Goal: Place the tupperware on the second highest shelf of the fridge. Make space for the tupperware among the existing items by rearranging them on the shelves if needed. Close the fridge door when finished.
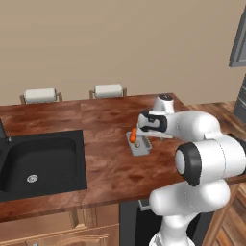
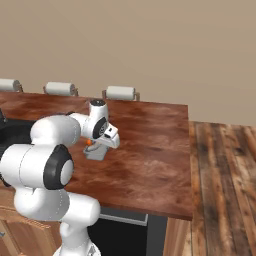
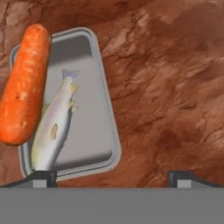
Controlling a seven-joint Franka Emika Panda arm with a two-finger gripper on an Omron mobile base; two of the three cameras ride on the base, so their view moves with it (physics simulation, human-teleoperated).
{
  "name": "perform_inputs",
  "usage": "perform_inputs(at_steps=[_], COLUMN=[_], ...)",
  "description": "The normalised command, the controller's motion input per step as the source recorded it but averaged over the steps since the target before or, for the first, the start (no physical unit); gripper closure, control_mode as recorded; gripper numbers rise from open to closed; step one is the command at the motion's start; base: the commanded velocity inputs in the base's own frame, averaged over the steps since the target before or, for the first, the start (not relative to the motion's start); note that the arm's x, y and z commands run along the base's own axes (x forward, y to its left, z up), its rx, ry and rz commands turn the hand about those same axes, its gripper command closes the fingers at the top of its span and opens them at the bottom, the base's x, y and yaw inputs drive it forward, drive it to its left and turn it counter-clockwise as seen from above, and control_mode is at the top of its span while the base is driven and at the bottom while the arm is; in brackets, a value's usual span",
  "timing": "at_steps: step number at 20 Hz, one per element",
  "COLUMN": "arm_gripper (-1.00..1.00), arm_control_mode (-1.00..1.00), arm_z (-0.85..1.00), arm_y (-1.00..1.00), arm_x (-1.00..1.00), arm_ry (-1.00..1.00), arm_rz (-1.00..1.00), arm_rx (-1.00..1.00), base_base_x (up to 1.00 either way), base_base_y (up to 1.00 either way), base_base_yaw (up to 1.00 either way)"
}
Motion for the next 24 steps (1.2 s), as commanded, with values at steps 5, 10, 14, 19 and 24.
perform_inputs(at_steps=[5, 10, 14, 19, 24], arm_gripper=[-1.0, -1.0, -1.0, -1.0, -1.0], arm_control_mode=[-1.0, -1.0, -1.0, -1.0, -1.0], arm_z=[-0.26, -0.33, -0.35, -0.34, -0.29], arm_y=[0.0, 0.0, 0.0, 0.0, 0.0], arm_x=[0.21, 0.13, 0.12, 0.13, 0.19], arm_ry=[0.04, 0.03, 0.0, 0.0, 0.0], arm_rz=[0.0, 0.0, 0.0, 0.0, 0.0], arm_rx=[0.0, 0.0, 0.0, 0.0, 0.0], base_base_x=[0.0, 0.0, 0.0, 0.0, 0.0], base_base_y=[0.0, 0.0, 0.0, 0.0, 0.0], base_base_yaw=[0.0, 0.0, 0.0, 0.0, 0.0])
